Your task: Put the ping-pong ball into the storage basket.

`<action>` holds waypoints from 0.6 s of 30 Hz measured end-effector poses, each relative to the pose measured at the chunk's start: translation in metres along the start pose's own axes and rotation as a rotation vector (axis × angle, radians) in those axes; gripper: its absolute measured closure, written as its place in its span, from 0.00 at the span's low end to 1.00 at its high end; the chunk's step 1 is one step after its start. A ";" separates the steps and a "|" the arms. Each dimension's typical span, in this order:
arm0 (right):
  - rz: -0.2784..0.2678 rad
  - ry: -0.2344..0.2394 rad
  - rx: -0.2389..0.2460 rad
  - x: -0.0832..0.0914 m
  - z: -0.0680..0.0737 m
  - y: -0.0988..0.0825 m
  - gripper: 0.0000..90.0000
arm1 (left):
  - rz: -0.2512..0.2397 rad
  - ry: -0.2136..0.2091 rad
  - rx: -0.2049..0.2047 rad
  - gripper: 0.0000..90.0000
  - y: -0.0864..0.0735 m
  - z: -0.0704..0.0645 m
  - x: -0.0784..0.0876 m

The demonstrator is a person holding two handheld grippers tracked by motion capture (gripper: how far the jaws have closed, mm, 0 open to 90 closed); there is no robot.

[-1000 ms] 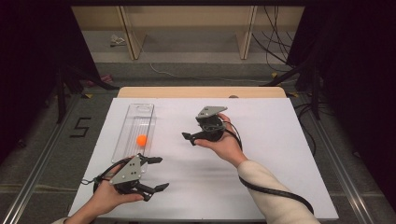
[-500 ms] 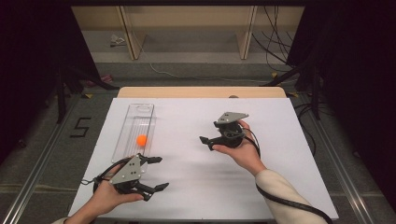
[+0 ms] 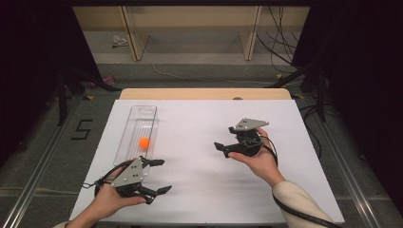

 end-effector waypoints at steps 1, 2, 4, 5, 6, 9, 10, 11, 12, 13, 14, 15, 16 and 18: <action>0.001 0.000 -0.001 0.001 0.000 -0.001 0.18 | 0.000 0.000 0.001 0.21 0.000 0.000 0.000; -0.003 -0.001 -0.002 0.002 0.000 -0.001 0.18 | 0.000 0.000 0.001 0.21 0.000 0.000 0.000; -0.005 -0.002 -0.003 0.003 0.000 -0.001 0.18 | -0.002 0.000 0.000 0.21 0.000 0.000 0.000; -0.008 -0.003 -0.006 0.006 -0.001 -0.001 0.18 | -0.001 0.001 0.003 0.21 0.000 0.000 0.000; -0.009 -0.004 -0.008 0.007 -0.001 -0.002 0.18 | -0.001 0.002 0.004 0.21 0.000 0.000 0.000; -0.009 -0.004 -0.008 0.009 0.000 -0.003 0.18 | 0.000 0.001 0.005 0.21 0.000 0.001 0.000; -0.012 -0.005 -0.009 0.011 0.000 -0.004 0.18 | -0.001 0.001 0.006 0.21 0.000 0.001 0.000; -0.013 -0.006 -0.009 0.014 0.000 -0.005 0.18 | -0.001 0.002 0.008 0.21 0.000 0.001 0.000; -0.013 -0.006 -0.009 0.014 0.000 -0.005 0.18 | -0.001 0.002 0.008 0.21 0.000 0.001 0.000; -0.018 -0.008 -0.014 0.018 0.000 -0.007 0.18 | -0.001 0.002 0.008 0.21 0.000 0.001 0.001; -0.020 -0.008 -0.013 0.020 0.000 -0.007 0.18 | -0.001 0.002 0.009 0.21 0.000 0.001 0.001; -0.022 -0.010 -0.014 0.022 0.000 -0.008 0.18 | -0.001 0.003 0.009 0.21 0.000 0.001 0.001; -0.024 -0.011 -0.016 0.024 0.001 -0.009 0.18 | -0.001 0.003 0.009 0.21 0.000 0.001 0.001; -0.027 -0.013 -0.017 0.028 0.001 -0.011 0.18 | -0.003 0.005 0.011 0.20 0.000 0.001 0.001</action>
Point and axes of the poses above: each handheld gripper's, and its own axes: x roughly backward along the jaws, y roughly out of its top, z roughly to its left, the point moved 6 cm from there along -x, roughly forward along the jaws, and after that the axes turned 10 degrees about y, right-handed, at the moved point
